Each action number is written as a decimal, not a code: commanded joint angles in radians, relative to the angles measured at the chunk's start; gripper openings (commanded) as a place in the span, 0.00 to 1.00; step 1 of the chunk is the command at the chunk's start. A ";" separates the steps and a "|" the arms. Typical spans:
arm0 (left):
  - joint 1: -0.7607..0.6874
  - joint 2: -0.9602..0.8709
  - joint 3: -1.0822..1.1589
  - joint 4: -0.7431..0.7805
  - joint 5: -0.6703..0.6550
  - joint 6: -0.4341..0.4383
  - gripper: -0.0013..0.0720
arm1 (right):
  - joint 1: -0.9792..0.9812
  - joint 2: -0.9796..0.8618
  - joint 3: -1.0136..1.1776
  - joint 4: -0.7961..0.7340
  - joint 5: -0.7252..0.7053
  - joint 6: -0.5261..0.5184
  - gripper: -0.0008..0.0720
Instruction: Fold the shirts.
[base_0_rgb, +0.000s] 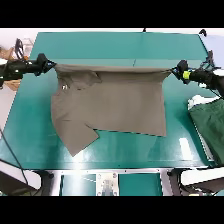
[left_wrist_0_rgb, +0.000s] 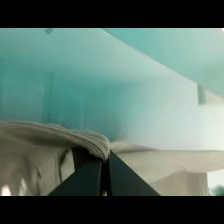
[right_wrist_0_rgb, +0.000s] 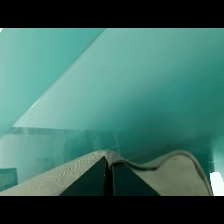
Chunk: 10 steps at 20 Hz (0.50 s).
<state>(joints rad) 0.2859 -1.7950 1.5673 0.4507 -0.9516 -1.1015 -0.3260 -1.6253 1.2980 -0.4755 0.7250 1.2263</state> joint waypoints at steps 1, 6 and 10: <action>-0.005 -0.151 0.148 -0.033 0.035 -0.028 0.05 | 0.002 -0.136 0.151 0.016 -0.011 -0.003 0.03; -0.005 -0.174 0.230 -0.036 0.027 -0.063 0.05 | 0.000 -0.163 0.235 0.015 0.017 0.011 0.03; 0.000 -0.171 0.243 -0.003 -0.077 -0.095 0.05 | -0.029 -0.160 0.233 -0.072 0.206 0.016 0.03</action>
<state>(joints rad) 0.2852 -1.9591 1.7920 0.4225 -0.9577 -1.1702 -0.3401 -1.7790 1.5188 -0.4866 0.7998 1.2358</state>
